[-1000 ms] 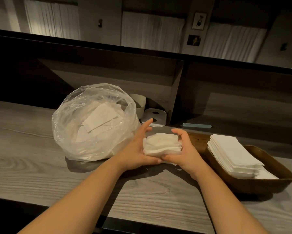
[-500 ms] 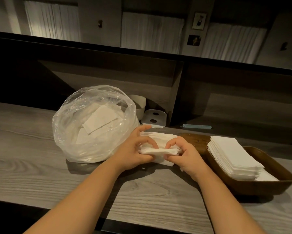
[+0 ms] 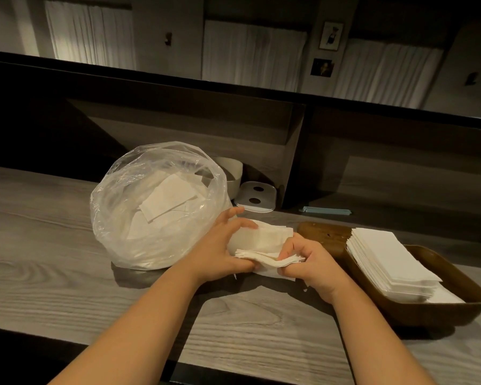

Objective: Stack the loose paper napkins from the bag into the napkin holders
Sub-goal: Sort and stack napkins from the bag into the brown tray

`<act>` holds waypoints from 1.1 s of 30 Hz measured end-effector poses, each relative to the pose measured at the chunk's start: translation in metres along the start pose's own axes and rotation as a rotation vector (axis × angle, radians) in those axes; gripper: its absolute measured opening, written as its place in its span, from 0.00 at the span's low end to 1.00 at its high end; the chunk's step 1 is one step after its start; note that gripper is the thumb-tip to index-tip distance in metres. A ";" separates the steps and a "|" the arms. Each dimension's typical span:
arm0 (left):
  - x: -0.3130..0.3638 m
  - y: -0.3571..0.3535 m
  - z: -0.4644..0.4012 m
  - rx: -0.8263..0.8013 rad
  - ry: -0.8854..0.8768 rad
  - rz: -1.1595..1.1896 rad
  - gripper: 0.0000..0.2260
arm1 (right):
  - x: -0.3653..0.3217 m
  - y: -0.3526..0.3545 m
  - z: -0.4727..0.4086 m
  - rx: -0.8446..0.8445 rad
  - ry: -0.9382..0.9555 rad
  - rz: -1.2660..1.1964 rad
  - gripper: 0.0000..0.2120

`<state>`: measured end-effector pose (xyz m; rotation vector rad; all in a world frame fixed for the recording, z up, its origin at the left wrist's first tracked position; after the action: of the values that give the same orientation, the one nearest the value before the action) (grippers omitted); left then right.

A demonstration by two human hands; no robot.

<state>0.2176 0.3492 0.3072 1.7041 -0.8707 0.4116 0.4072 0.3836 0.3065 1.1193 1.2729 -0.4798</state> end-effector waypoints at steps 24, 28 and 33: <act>-0.013 0.009 0.003 0.137 0.070 0.102 0.15 | 0.007 -0.001 -0.009 0.081 0.050 -0.056 0.46; -0.008 0.008 0.007 0.088 0.021 0.192 0.10 | 0.006 -0.002 -0.009 0.076 0.028 -0.081 0.49; -0.003 0.004 0.008 0.000 0.001 0.161 0.10 | 0.006 -0.002 -0.011 0.069 0.007 -0.082 0.49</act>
<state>0.2118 0.3420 0.3054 1.6392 -1.0115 0.5205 0.4015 0.3939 0.3010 1.1301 1.3206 -0.5849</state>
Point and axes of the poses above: each hand's wrist, its own z-axis away from the middle knuckle, its own y-axis out of the back of the hand, x = y × z, the point moved 4 cm from there along -z, towards the middle knuckle, and after that the axes turned 2 degrees about -x, right-handed, at the moved point
